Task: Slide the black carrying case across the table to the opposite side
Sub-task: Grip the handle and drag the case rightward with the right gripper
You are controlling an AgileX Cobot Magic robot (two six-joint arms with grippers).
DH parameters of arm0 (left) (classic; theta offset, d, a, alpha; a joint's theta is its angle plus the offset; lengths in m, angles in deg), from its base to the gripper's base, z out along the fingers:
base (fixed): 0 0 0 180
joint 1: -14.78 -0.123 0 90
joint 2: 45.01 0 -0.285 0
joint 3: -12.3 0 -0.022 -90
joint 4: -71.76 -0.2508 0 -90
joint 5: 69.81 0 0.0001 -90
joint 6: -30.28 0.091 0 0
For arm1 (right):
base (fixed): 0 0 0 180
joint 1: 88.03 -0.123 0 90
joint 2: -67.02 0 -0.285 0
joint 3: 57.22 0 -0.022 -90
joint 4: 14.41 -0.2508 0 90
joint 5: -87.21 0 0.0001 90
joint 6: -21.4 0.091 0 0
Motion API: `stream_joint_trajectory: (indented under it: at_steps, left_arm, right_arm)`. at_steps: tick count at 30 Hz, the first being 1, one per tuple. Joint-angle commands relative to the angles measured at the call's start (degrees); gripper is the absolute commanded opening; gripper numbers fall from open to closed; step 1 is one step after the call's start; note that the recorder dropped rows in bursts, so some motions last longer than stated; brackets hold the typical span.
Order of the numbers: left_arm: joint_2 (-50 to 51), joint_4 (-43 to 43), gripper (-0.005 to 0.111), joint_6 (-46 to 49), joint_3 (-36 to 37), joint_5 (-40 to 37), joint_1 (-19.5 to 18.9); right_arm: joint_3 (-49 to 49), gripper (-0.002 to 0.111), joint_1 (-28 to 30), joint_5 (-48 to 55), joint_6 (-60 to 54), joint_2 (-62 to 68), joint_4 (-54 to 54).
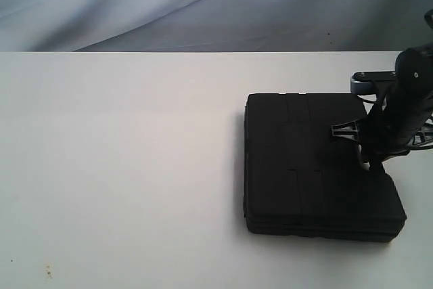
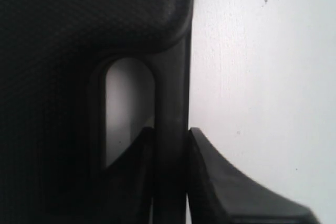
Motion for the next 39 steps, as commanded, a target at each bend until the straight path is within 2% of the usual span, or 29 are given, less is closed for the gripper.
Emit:
stream_joint_trajectory:
  at_steps: [1, 39]
  left_arm:
    - [-0.2, 0.8, 0.000, 0.0, 0.3, 0.4, 0.0]
    - [-0.2, 0.8, 0.000, 0.0, 0.3, 0.4, 0.0]
  right_arm:
    - [0.3, 0.000, 1.1, 0.7, -0.7, -0.7, 1.6]
    - [0.3, 0.000, 3.3, 0.9, -0.8, -0.7, 1.4]
